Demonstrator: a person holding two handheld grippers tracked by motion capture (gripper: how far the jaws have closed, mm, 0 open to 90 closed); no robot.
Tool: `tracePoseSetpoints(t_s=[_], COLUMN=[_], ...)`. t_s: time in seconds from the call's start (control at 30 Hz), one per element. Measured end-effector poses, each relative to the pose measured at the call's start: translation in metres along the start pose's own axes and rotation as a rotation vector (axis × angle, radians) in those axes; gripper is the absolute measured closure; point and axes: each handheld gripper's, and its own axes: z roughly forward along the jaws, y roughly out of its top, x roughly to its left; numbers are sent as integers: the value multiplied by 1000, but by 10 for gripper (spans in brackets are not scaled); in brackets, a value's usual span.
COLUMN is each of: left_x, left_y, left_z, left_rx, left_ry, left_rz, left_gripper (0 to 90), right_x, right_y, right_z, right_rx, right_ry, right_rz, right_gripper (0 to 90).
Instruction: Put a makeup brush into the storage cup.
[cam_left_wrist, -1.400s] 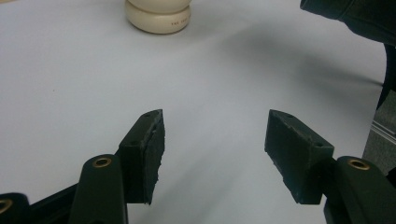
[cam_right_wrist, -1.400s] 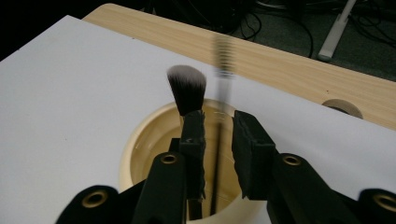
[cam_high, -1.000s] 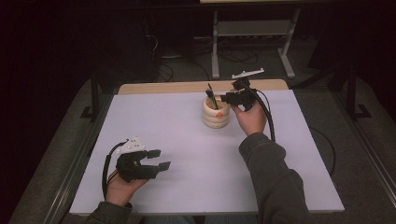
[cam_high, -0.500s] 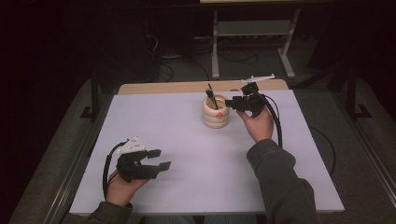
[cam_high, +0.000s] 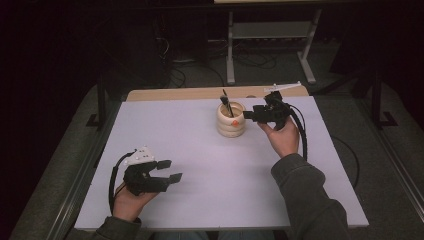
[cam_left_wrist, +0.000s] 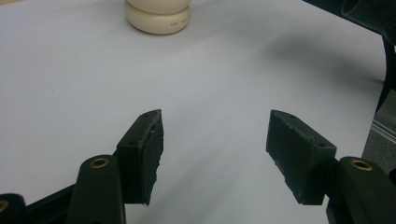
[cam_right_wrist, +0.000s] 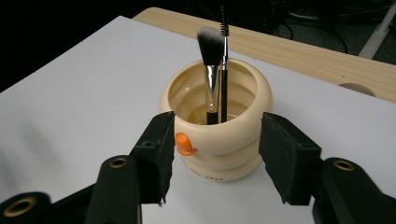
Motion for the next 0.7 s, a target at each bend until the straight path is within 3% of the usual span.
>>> tracePoseSetpoints(t_s=[0.17,0.23,0.7], left_x=[0,0,1], left_y=[0,-1,-1], left_z=[1,1,3], left_rx=[4,2,1], left_ry=[4,7,7], left_rz=[-4,-8,4], left_gripper=[355,350,308], right_x=[0,0,4], right_y=[-3,-5,-19], right_z=[-4,-6,-21], right_rx=[12,12,-3], right_ry=[38,34,38], right_rz=[7,-15,-32], right_gripper=[412,406,377])
